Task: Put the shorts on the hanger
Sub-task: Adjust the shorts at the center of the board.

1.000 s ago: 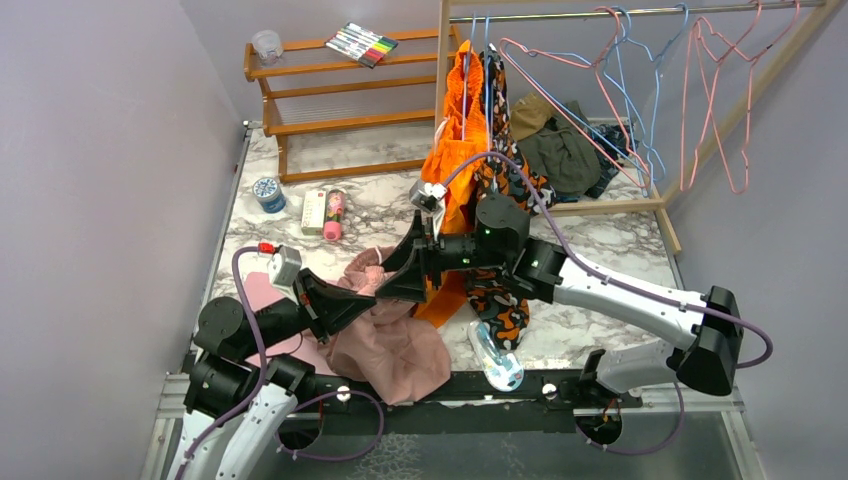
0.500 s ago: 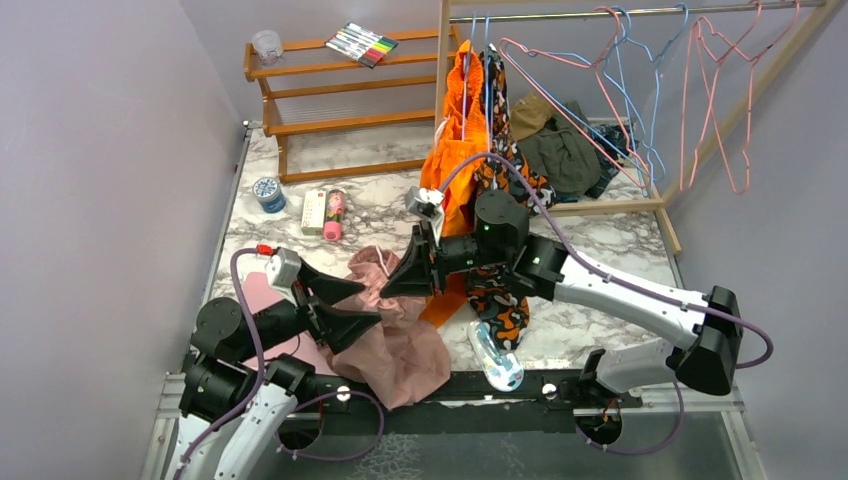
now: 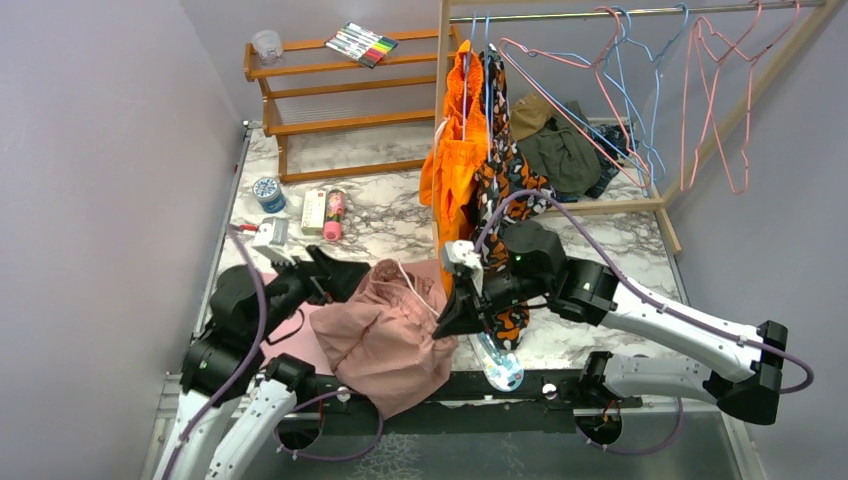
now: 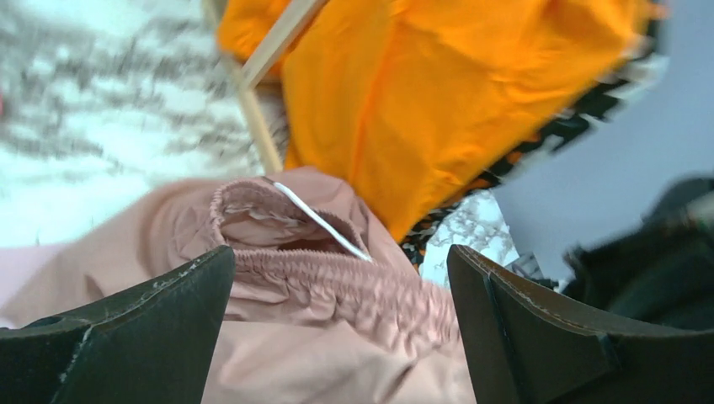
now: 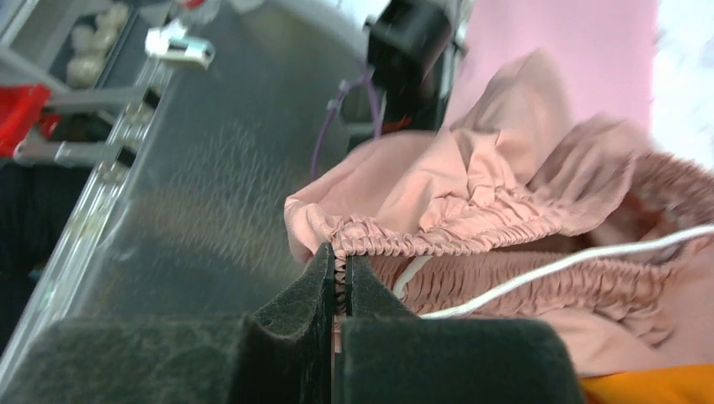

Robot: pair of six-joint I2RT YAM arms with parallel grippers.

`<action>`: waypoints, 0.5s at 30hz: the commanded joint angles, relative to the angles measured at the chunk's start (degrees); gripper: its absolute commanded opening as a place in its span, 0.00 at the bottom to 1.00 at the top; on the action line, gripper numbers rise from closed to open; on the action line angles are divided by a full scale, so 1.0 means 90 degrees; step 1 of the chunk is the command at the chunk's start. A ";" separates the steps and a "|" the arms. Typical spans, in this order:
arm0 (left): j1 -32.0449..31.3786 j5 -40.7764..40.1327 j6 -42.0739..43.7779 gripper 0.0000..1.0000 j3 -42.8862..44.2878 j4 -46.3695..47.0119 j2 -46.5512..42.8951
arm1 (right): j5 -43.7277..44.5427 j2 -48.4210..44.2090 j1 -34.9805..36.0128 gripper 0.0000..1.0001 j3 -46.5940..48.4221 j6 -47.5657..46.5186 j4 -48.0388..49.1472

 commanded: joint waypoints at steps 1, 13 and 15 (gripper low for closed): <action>-0.0004 -0.0584 -0.1169 0.99 -0.0485 -0.0349 0.0513 | -0.0358 -0.0013 0.0258 0.01 -0.0454 -0.0286 -0.1091; -0.0007 0.0429 -0.0923 0.99 -0.1471 0.0147 0.0968 | -0.0338 -0.0114 0.1080 0.01 -0.2018 0.1174 -0.0102; 0.0000 0.0600 -0.0720 0.99 -0.1526 0.0273 0.1218 | -0.0159 -0.0037 0.1308 0.01 -0.2204 0.1413 0.0124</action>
